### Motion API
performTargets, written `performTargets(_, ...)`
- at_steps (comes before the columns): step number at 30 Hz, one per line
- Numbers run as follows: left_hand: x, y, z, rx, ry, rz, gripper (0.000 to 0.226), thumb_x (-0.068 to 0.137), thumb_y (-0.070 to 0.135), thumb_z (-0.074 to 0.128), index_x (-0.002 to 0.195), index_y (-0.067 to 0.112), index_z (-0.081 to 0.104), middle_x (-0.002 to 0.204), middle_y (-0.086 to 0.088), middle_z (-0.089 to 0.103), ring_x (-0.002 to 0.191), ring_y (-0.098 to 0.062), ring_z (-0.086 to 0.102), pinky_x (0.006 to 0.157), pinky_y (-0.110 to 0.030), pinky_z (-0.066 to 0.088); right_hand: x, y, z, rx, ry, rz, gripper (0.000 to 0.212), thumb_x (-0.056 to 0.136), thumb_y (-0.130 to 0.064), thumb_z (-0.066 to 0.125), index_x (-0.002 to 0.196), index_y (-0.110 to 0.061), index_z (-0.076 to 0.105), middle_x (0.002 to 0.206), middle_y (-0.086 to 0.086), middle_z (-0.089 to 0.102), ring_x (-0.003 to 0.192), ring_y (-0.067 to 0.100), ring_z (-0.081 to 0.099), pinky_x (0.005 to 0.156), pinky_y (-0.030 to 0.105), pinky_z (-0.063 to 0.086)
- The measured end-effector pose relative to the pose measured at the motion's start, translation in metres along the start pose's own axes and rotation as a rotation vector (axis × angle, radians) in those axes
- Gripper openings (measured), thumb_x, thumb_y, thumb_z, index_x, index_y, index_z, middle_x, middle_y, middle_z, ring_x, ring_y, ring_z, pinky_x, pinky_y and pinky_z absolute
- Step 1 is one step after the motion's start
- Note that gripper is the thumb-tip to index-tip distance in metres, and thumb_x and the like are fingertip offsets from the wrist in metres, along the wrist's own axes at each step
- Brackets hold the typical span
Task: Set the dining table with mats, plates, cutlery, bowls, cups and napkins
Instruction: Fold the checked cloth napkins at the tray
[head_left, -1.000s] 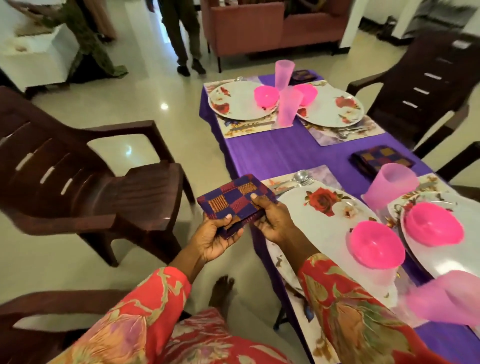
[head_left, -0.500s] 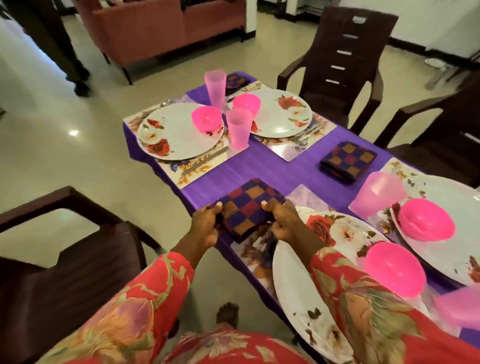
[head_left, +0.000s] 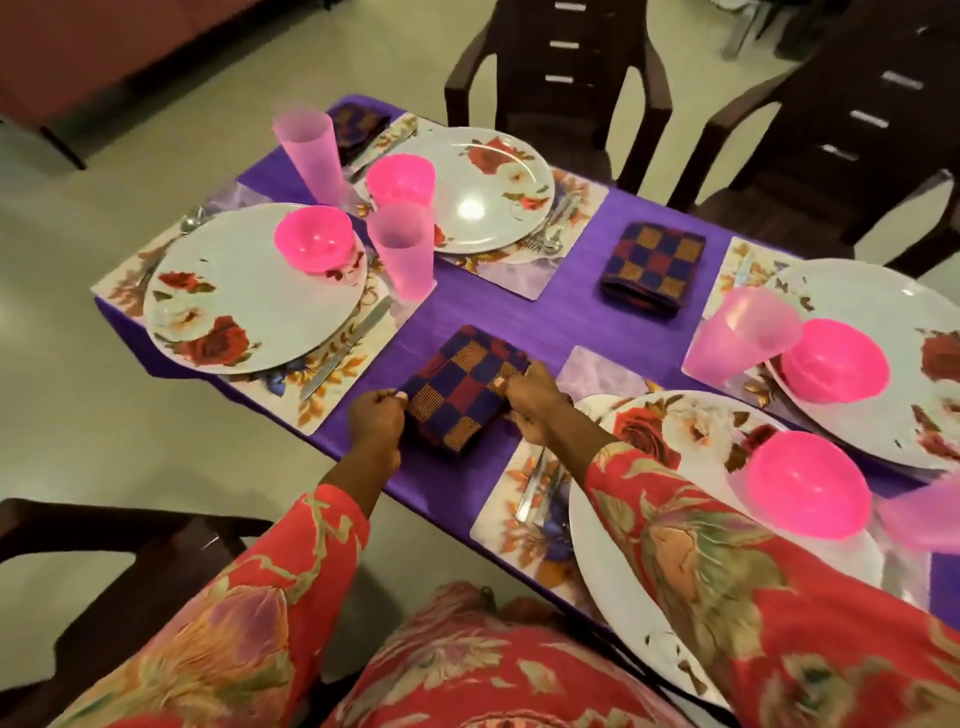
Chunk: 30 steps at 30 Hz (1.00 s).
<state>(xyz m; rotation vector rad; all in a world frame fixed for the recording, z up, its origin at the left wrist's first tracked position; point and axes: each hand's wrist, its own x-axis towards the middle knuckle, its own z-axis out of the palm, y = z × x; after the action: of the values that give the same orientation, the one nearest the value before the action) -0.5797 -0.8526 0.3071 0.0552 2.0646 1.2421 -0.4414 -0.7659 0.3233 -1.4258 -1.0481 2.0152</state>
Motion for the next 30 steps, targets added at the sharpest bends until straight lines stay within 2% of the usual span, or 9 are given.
performTargets(2,0.006,0.002,-0.001,0.016,-0.003,0.007,0.009,0.087,0.009,0.059,0.094,0.010,0.065,0.109,-0.019,0.066,0.092,-0.027,0.060,0.086,-0.041,0.051,0.011,0.003,0.004,-0.016,0.063,0.012,0.025,0.082,0.001,0.064,0.107,-0.001,0.062,0.098,0.013,0.068,0.085,0.025,0.065,0.074,0.045,0.056)
performTargets(5,0.011,0.004,-0.001,0.041,-0.003,0.031,0.014,0.089,0.007,0.055,0.100,0.010,0.064,0.112,-0.017,0.064,0.091,-0.024,0.057,0.082,-0.037,0.050,0.037,0.020,0.004,-0.119,0.177,0.018,0.041,0.069,-0.021,0.071,0.106,-0.007,0.062,0.102,0.011,0.069,0.089,0.028,0.065,0.055,0.030,0.049)
performTargets(7,0.011,0.004,-0.001,0.109,-0.001,0.084,0.018,0.090,0.006,0.054,0.104,0.013,0.063,0.113,-0.012,0.064,0.097,-0.025,0.059,0.085,-0.037,0.050,0.058,0.037,-0.002,-0.224,0.286,-0.005,0.048,0.062,-0.036,0.071,0.101,-0.010,0.061,0.091,0.006,0.068,0.083,0.027,0.062,0.053,0.028,0.043)
performTargets(9,0.011,0.003,-0.002,0.227,0.006,0.163,0.025,0.090,0.005,0.053,0.111,0.015,0.064,0.113,-0.009,0.064,0.103,-0.026,0.060,0.086,-0.038,0.049,0.049,0.031,0.000,-0.325,0.375,-0.015,0.041,0.068,-0.038,0.071,0.099,-0.013,0.059,0.090,0.008,0.068,0.082,0.029,0.063,0.065,0.039,0.053)
performTargets(11,0.011,0.001,-0.002,0.317,-0.009,0.237,0.028,0.091,0.004,0.052,0.113,0.015,0.063,0.113,-0.011,0.065,0.103,-0.028,0.060,0.087,-0.039,0.049,0.032,0.021,0.004,-0.377,0.424,-0.019,0.032,0.075,-0.031,0.072,0.096,-0.015,0.054,0.095,0.010,0.068,0.088,0.032,0.065,0.079,0.046,0.055)
performTargets(15,0.014,-0.001,0.002,0.393,-0.006,0.261,0.032,0.089,0.000,0.050,0.113,0.016,0.065,0.113,-0.013,0.064,0.106,-0.029,0.058,0.090,-0.043,0.050,0.018,0.013,0.007,-0.468,0.411,-0.120,0.031,0.083,-0.019,0.066,0.093,-0.019,0.037,0.087,0.009,0.059,0.086,0.037,0.065,0.076,0.049,0.053)
performTargets(18,0.014,0.001,0.006,0.401,0.010,0.228,0.036,0.088,-0.001,0.048,0.111,0.020,0.065,0.117,-0.014,0.061,0.107,-0.030,0.057,0.090,-0.043,0.051,0.012,0.012,0.007,-0.611,0.382,-0.244,0.026,0.086,-0.009,0.060,0.106,-0.012,0.043,0.095,0.011,0.061,0.088,0.031,0.061,0.070,0.031,0.043)
performTargets(25,0.015,0.003,0.002,0.437,-0.004,0.197,0.034,0.087,0.004,0.052,0.110,0.024,0.066,0.122,-0.015,0.058,0.110,-0.034,0.055,0.092,-0.047,0.050,0.008,0.008,0.008,-0.726,0.313,-0.282,0.034,0.089,-0.011,0.059,0.120,-0.008,0.048,0.115,0.014,0.057,0.108,0.029,0.052,0.083,0.030,0.040)
performTargets(30,0.000,0.009,0.000,0.709,-0.036,0.469,0.036,0.094,0.014,0.052,0.129,0.020,0.056,0.137,-0.017,0.036,0.126,-0.037,0.033,0.101,-0.042,0.033,-0.001,0.005,0.012,-1.053,0.350,-0.395,0.046,0.090,-0.025,0.057,0.133,-0.014,0.044,0.134,0.013,0.035,0.124,0.029,0.034,0.099,0.031,0.032)
